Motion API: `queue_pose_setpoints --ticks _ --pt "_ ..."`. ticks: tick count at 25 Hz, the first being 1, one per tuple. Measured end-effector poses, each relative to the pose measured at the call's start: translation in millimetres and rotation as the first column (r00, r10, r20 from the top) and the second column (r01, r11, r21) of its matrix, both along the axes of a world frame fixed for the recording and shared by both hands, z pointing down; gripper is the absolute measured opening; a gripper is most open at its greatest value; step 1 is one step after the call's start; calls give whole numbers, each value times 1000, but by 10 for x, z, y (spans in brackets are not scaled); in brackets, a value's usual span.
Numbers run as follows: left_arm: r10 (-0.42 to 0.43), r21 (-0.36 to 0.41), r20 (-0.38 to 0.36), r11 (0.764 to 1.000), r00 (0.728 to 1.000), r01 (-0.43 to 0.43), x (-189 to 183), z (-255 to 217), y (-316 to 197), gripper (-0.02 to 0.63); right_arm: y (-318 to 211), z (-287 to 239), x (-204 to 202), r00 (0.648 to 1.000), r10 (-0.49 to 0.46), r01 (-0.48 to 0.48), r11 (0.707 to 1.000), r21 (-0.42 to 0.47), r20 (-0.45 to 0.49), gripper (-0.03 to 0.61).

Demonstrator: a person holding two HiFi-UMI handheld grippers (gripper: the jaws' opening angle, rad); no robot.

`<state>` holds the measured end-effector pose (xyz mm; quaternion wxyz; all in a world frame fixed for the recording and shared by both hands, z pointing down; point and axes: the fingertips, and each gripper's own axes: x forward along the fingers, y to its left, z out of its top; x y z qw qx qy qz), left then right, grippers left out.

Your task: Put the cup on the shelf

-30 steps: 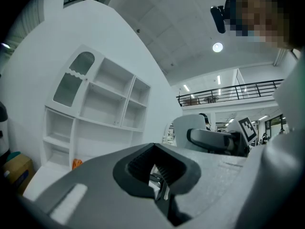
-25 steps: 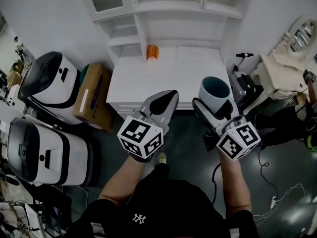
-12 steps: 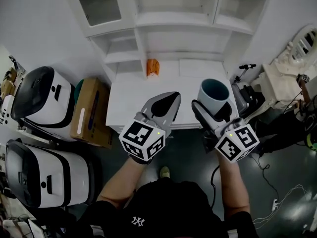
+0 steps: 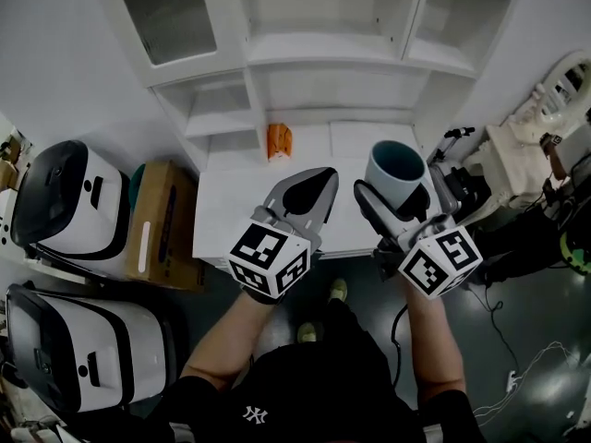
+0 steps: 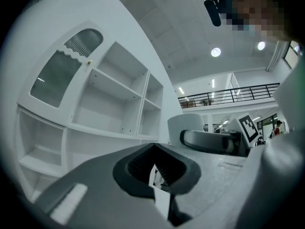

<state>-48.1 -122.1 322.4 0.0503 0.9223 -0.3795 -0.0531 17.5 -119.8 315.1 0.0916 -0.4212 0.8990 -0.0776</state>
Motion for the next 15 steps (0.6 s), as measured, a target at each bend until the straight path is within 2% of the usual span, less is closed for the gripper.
queue_pose_setpoints --ticks 15 --pt "-70 9 14 997 997 70 96 -141 -1286 0 -1436 -213 68 998 -60 60 998 30 -3 387"
